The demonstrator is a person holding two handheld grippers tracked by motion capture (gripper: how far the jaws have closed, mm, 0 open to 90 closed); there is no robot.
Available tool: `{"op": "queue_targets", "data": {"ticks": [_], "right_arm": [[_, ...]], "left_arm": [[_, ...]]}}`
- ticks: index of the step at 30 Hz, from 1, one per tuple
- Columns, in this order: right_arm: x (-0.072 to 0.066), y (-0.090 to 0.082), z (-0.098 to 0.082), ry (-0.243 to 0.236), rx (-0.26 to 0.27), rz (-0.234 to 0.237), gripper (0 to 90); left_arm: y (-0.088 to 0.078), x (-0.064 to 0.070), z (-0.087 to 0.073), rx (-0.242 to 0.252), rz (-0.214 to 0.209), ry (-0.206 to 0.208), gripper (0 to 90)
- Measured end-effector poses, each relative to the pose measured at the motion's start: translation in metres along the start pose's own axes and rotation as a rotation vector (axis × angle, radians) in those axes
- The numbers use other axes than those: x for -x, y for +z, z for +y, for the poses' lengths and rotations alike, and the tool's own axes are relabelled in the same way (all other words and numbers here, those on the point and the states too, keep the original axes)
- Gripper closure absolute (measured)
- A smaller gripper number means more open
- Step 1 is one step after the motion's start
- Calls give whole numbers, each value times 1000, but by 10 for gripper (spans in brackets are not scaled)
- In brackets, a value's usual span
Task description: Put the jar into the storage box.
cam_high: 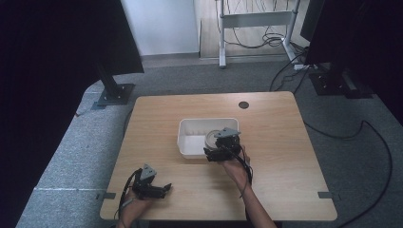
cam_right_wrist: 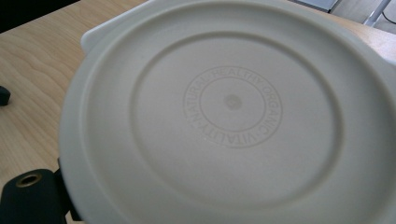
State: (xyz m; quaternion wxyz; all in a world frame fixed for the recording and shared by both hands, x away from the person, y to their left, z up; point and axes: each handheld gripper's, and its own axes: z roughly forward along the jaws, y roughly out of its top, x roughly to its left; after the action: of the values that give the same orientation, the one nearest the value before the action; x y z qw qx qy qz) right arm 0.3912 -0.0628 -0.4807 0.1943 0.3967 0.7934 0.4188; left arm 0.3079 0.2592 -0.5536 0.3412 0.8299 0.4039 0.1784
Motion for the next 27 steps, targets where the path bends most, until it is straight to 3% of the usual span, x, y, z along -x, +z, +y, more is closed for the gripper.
{"op": "queue_targets", "data": {"ticks": [27], "right_arm": [[-7, 50, 11, 16, -23, -71, 97]], "left_arm": [[0, 0, 0, 0, -1, -2, 39]]}}
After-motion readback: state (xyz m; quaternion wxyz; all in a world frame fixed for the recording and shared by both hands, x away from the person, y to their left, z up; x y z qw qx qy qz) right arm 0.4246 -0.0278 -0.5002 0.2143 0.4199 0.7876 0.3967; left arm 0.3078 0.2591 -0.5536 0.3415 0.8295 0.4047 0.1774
